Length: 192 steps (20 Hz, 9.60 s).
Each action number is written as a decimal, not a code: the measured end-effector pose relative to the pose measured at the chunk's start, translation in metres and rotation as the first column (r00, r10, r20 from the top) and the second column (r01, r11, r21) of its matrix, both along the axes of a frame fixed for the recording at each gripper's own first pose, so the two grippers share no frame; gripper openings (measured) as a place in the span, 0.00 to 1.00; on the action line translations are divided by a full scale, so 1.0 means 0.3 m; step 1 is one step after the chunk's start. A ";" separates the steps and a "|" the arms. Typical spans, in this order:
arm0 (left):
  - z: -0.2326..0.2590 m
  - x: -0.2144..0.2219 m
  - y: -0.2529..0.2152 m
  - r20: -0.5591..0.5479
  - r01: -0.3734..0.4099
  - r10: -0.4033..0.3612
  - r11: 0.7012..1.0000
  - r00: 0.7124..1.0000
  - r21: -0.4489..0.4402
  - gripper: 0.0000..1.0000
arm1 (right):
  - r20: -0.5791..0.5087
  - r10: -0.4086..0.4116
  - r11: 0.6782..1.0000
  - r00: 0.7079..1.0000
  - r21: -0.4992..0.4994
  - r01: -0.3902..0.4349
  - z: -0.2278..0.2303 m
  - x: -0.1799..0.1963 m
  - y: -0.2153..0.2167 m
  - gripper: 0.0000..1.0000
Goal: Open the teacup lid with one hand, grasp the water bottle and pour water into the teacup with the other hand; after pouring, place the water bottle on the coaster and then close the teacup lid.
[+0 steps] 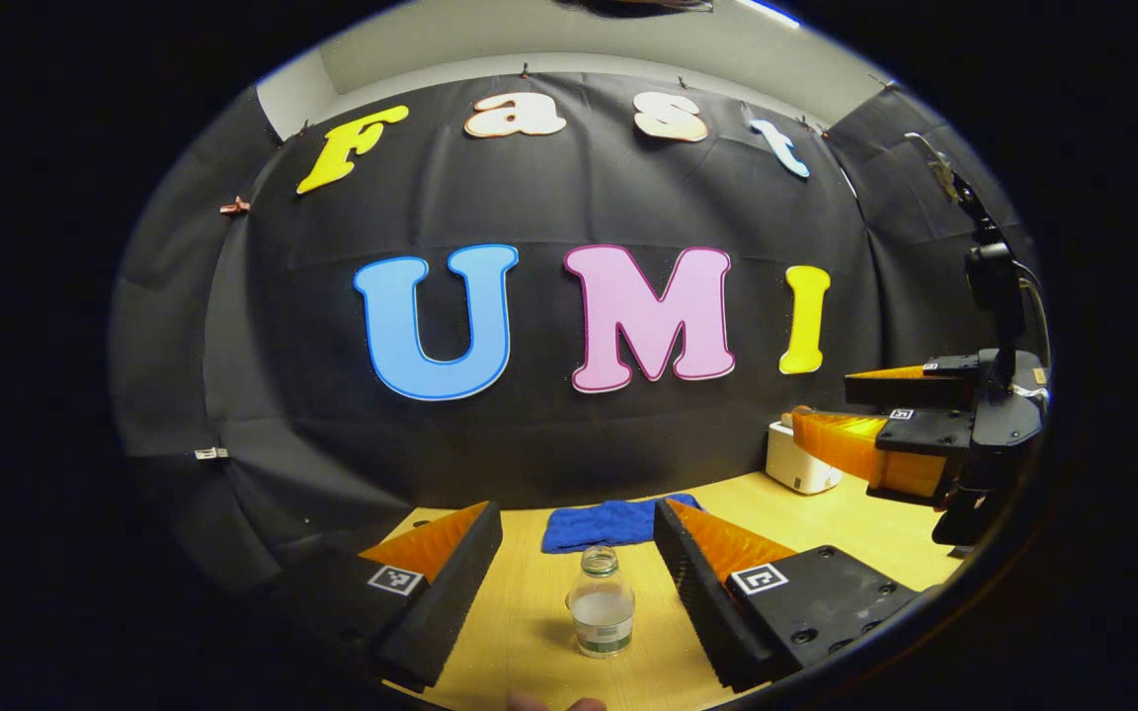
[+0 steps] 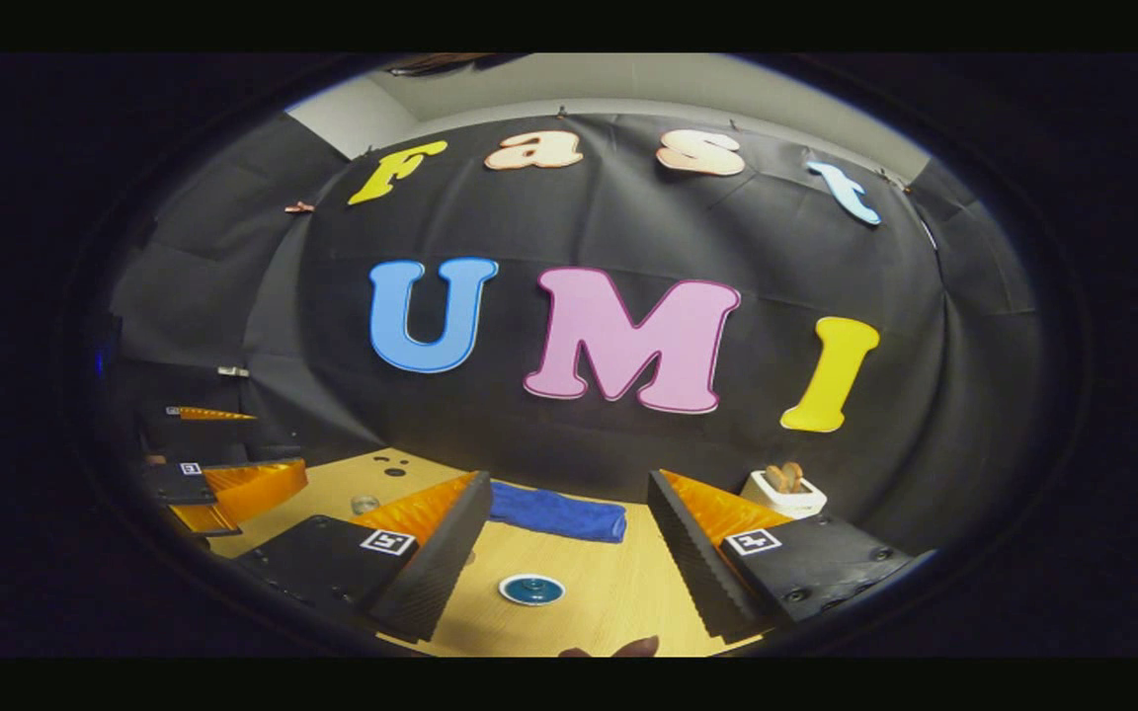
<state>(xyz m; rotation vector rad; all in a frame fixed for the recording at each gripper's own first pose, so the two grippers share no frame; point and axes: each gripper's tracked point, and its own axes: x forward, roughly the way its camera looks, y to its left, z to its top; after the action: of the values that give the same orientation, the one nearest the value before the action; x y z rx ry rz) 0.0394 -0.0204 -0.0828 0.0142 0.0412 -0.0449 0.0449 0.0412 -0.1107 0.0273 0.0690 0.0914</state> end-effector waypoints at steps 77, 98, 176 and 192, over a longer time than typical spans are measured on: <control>-0.629 0.450 -0.143 -0.091 0.068 0.060 0.316 0.994 0.946 0.75 | -0.138 -0.089 0.996 0.986 0.005 0.091 -0.730 0.103 -0.451 0.31; -0.634 0.557 -0.101 -0.018 0.016 -0.025 -0.069 1.000 0.998 0.76 | -0.129 -0.105 0.994 0.986 -0.022 0.103 -0.723 0.082 -0.471 0.31; -0.430 0.648 -0.010 0.004 0.080 -0.081 0.989 0.997 0.123 0.75 | -0.102 -0.096 0.995 0.990 -0.047 0.092 -0.699 0.111 -0.391 0.26; -0.718 0.632 -0.071 -0.143 0.087 -0.112 0.982 0.983 -0.169 0.79 | -0.109 -0.089 0.995 0.990 -0.044 0.085 -0.708 0.108 -0.370 0.31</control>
<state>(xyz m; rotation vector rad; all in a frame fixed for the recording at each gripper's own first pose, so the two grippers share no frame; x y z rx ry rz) 0.2290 -0.0417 -0.2982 -0.1501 0.1894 -0.1496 0.0773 -0.0699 -0.3232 -0.0036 0.1805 0.0010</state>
